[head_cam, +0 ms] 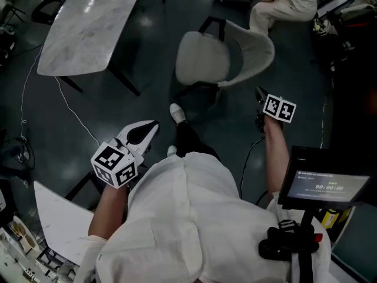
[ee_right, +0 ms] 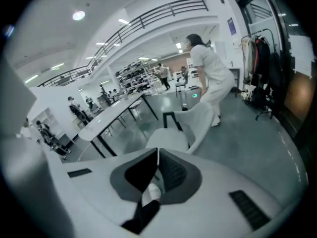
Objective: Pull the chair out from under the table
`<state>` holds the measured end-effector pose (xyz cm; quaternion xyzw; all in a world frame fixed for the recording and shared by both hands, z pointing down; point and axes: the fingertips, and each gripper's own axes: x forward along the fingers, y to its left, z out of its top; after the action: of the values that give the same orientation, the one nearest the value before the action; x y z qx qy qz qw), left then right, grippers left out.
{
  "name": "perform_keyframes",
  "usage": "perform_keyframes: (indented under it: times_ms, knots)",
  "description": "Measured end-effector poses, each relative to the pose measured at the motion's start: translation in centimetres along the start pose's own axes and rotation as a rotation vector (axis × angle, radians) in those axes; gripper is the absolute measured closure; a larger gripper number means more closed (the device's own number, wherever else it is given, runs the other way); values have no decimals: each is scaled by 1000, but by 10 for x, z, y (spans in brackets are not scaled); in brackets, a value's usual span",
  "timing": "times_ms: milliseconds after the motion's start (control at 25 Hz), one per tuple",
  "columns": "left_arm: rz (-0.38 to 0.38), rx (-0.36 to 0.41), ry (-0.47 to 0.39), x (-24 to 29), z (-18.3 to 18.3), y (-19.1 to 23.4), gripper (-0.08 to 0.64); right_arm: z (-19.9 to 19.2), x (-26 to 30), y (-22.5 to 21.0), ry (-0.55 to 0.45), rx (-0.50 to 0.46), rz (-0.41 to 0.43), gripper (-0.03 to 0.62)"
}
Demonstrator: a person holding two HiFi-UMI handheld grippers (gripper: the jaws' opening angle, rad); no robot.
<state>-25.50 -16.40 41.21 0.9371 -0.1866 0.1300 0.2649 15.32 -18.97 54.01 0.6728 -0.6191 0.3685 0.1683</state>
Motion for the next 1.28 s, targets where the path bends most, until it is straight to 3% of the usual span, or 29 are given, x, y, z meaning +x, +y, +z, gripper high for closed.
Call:
perform_keyframes:
  times_ms: [160, 280, 480, 920, 1280]
  knots:
    - [-54, -23, 39, 8, -24, -28, 552, -47, -37, 82, 23, -108, 149, 583]
    - [-86, 10, 58, 9, -34, -55, 552, -77, -69, 131, 32, -160, 244, 584]
    - [-89, 42, 73, 24, -43, -93, 552, -99, -110, 166, 27, -226, 366, 584]
    - [-110, 54, 84, 98, -67, -229, 552, -137, -206, 115, 31, -323, 495, 586]
    - [-88, 40, 116, 134, -99, -297, 552, -156, -252, 68, 24, -392, 555, 586]
